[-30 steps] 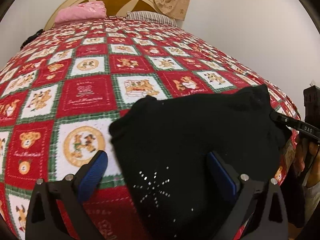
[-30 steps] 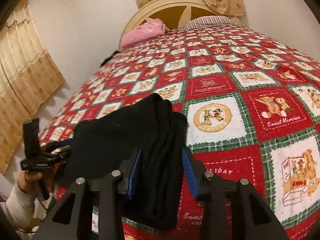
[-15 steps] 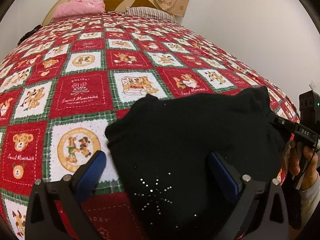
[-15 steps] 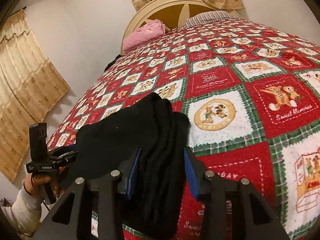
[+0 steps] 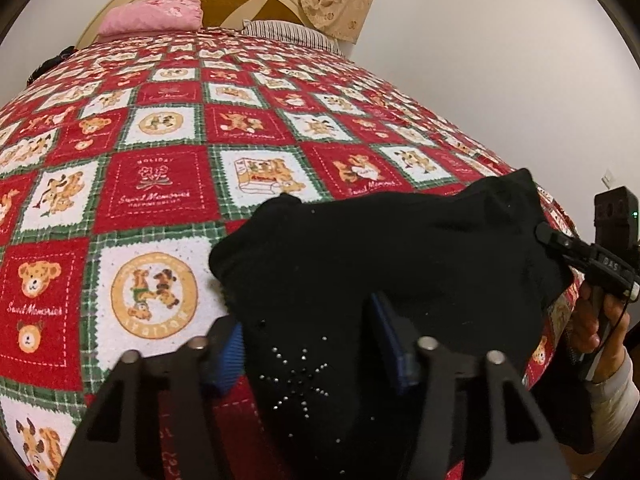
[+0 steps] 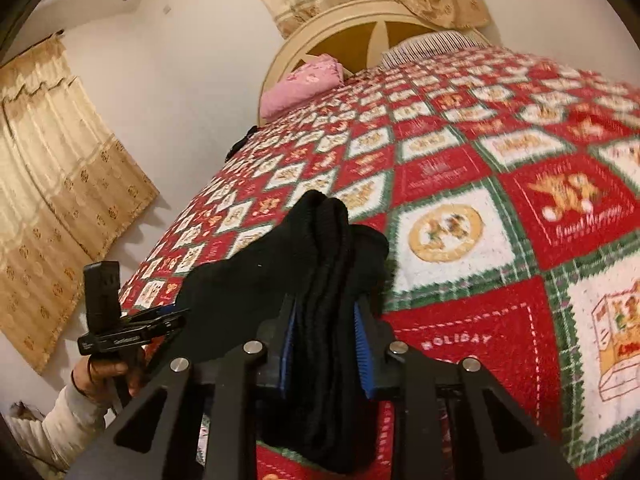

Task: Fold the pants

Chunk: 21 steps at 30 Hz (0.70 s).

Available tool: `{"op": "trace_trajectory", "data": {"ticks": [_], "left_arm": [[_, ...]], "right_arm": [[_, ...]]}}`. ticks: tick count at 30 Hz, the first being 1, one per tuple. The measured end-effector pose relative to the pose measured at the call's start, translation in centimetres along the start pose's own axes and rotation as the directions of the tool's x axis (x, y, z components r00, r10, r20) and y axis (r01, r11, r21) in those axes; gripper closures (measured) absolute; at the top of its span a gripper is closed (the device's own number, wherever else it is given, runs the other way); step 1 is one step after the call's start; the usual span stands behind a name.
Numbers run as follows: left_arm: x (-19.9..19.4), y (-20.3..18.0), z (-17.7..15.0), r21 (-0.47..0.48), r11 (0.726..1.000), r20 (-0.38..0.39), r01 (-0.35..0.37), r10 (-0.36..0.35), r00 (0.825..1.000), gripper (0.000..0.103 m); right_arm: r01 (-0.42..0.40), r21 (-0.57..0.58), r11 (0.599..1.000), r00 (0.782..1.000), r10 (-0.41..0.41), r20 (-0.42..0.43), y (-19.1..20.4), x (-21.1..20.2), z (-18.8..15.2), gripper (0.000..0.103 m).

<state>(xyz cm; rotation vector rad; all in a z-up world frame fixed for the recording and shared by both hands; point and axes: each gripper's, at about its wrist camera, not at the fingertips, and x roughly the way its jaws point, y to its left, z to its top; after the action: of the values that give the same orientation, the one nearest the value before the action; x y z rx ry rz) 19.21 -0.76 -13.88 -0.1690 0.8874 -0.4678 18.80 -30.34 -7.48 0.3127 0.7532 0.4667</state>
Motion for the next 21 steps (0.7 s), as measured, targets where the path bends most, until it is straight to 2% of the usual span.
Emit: {"op": "trace_trajectory", "data": {"ticks": [1, 2, 4, 9, 15, 21], "left_arm": [[0.0, 0.1, 0.0, -0.003, 1.0, 0.002, 0.006, -0.006, 1.0, 0.063], [-0.1, 0.2, 0.0, -0.007, 1.0, 0.005, 0.009, -0.009, 1.0, 0.067], [-0.4, 0.5, 0.0, -0.015, 1.0, 0.012, 0.024, -0.024, 1.0, 0.085], [-1.0, 1.0, -0.1, -0.047, 0.997, 0.035, 0.066, -0.064, 0.997, 0.088], [-2.1, 1.7, -0.2, -0.088, 0.988, 0.085, 0.124, -0.117, 0.99, 0.09], [-4.2, 2.1, 0.1, -0.075, 0.988, 0.126, 0.135, -0.125, 0.984, 0.091]], "right_arm": [[0.004, -0.018, 1.0, 1.0, -0.004, 0.003, 0.6, -0.2, 0.2, 0.076], [0.005, -0.03, 1.0, 1.0, -0.005, 0.005, 1.0, -0.4, 0.4, 0.076], [0.004, -0.052, 0.999, 1.0, -0.004, 0.002, 1.8, -0.7, 0.7, 0.077], [-0.001, -0.107, 0.994, 1.0, 0.001, 0.005, 3.8, -1.5, 1.6, 0.077], [0.044, -0.134, 0.99, 0.999, -0.048, -0.023, 4.3, -1.2, 2.1, 0.077], [0.023, -0.167, 0.986, 0.999, -0.027, -0.024, 5.9, -1.5, 2.8, 0.077]]}}
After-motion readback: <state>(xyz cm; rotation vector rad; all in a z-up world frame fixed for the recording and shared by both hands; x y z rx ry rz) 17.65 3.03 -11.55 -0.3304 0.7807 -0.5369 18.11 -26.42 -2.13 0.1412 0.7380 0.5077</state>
